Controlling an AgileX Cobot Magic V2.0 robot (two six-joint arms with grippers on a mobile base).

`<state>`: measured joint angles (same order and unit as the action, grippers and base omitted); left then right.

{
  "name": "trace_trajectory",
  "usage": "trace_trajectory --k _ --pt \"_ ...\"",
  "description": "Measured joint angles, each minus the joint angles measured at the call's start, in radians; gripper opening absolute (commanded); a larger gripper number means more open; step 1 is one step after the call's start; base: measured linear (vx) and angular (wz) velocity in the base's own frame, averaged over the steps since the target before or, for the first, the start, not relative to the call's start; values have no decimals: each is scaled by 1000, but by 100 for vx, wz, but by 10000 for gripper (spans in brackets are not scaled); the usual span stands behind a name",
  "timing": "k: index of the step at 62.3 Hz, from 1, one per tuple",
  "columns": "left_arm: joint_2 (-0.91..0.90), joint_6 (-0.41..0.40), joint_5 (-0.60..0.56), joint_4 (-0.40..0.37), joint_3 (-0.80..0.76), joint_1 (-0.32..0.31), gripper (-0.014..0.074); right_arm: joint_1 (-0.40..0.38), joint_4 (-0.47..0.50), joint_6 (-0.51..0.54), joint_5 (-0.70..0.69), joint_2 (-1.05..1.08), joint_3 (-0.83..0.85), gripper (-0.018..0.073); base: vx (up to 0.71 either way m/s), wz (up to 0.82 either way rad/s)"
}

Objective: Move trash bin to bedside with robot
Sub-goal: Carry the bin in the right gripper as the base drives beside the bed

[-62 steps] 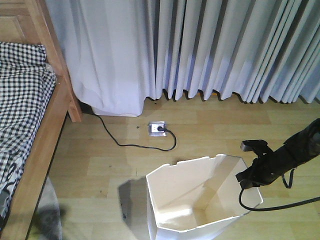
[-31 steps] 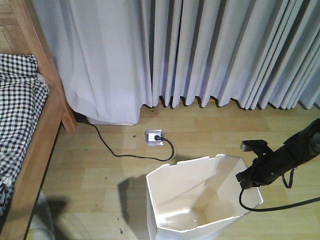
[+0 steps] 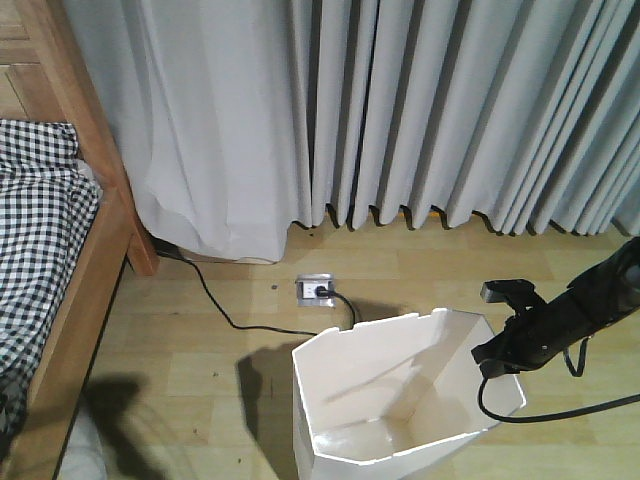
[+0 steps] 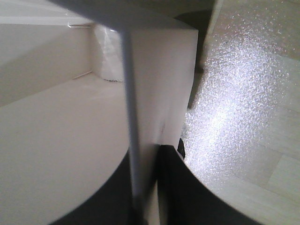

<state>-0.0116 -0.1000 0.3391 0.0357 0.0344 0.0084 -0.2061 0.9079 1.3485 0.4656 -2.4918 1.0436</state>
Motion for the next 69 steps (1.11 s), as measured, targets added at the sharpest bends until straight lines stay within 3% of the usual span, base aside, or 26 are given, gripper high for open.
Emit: trace_trajectory --k 69 --pt "0 0 0 0 0 0 -6 0 0 0 0 0 0 -1 7 3"
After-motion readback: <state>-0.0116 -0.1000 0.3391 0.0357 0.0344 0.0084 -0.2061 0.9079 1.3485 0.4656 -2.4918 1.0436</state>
